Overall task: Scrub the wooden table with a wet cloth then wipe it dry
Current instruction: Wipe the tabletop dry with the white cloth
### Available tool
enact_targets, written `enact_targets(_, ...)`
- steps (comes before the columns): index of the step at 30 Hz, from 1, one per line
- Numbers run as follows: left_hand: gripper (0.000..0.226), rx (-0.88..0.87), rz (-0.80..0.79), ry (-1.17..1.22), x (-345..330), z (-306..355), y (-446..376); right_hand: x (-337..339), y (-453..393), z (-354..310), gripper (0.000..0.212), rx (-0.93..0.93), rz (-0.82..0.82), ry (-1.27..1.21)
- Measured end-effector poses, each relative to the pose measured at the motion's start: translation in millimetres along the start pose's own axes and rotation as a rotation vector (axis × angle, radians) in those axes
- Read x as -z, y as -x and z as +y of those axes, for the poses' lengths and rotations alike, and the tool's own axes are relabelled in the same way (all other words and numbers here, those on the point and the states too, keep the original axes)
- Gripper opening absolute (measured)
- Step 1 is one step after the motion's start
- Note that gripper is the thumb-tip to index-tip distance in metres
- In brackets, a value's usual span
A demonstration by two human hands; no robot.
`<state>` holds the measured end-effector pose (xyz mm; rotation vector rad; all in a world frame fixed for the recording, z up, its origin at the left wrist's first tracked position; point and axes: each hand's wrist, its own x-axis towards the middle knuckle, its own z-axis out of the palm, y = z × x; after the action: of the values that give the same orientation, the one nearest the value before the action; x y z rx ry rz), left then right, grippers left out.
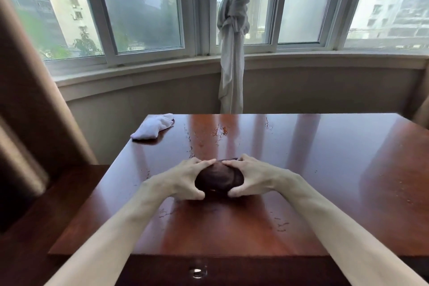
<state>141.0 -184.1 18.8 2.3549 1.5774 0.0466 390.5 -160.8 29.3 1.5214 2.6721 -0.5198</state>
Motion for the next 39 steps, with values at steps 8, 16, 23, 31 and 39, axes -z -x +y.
enact_targets(8, 0.064, -0.115, 0.216, 0.044, -13, -26, -6, -35, -7, -10, 0.076, 0.096, 0.183, 0.048)
enact_targets(16, 0.037, -0.152, 0.185, -0.126, 31, -51, -63, 17, -77, 0, 0.057, 0.081, 0.215, -0.056)
enact_targets(23, 0.045, 0.034, 0.325, -0.268, 88, -134, -149, 54, -229, 7, 0.061, 0.061, 0.32, 0.023)
enact_targets(31, 0.058, 0.185, 0.374, -0.171, 58, -227, -256, 26, -364, 35, 0.06, -0.054, 0.346, 0.147)
enact_targets(39, 0.071, 0.337, 0.223, -0.402, 62, -209, -251, 51, -359, 19, 0.075, -0.156, 0.079, 0.207)
